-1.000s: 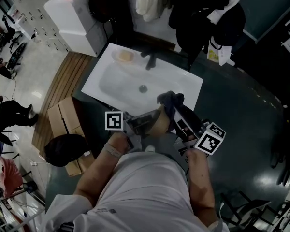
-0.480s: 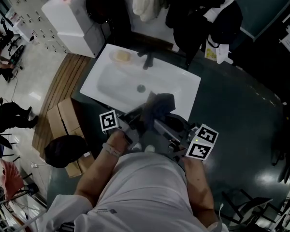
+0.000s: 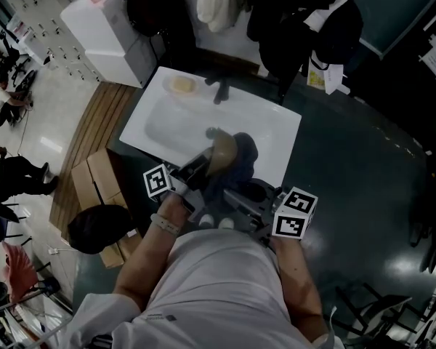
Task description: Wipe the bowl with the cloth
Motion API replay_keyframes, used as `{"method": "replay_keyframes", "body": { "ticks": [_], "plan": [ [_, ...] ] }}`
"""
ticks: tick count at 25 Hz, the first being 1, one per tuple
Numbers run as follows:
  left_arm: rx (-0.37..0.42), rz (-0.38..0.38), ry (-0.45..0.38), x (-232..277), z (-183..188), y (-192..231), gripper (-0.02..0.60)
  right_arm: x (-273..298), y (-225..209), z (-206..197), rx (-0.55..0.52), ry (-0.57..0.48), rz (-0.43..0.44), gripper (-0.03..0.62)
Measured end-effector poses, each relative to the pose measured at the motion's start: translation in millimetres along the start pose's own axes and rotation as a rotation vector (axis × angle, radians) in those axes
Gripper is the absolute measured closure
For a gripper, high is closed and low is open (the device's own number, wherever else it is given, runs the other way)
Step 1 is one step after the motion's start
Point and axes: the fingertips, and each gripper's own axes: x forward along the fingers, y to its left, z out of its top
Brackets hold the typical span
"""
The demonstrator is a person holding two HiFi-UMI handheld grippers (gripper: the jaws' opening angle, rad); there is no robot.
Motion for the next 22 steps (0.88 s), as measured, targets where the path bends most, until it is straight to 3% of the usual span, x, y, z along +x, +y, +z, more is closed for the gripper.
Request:
{"method": "replay_keyframes", "body": {
  "ticks": [5,11,17,22],
  "plan": [
    [-0.027,-0.05,-0.024,0,5,-7,0.56,-5,-13,-4,0.022,-0.015,-0.034,0.526],
    [-0.042,-0.088,-0.043,-4,12,-15,0.56,-15,-19,17,0.076,-0.15,-0.029,0.525],
    [-0.03,-0.102,0.024,5,-3,-18,0.56,-9,-12,39,0.116,-0.262,0.016,0.526],
    [-0.015,-0.099,0.085,7,-15,-17,0.56,-14,-17,68,0.107,-0.353,-0.013,0.526]
  ]
}}
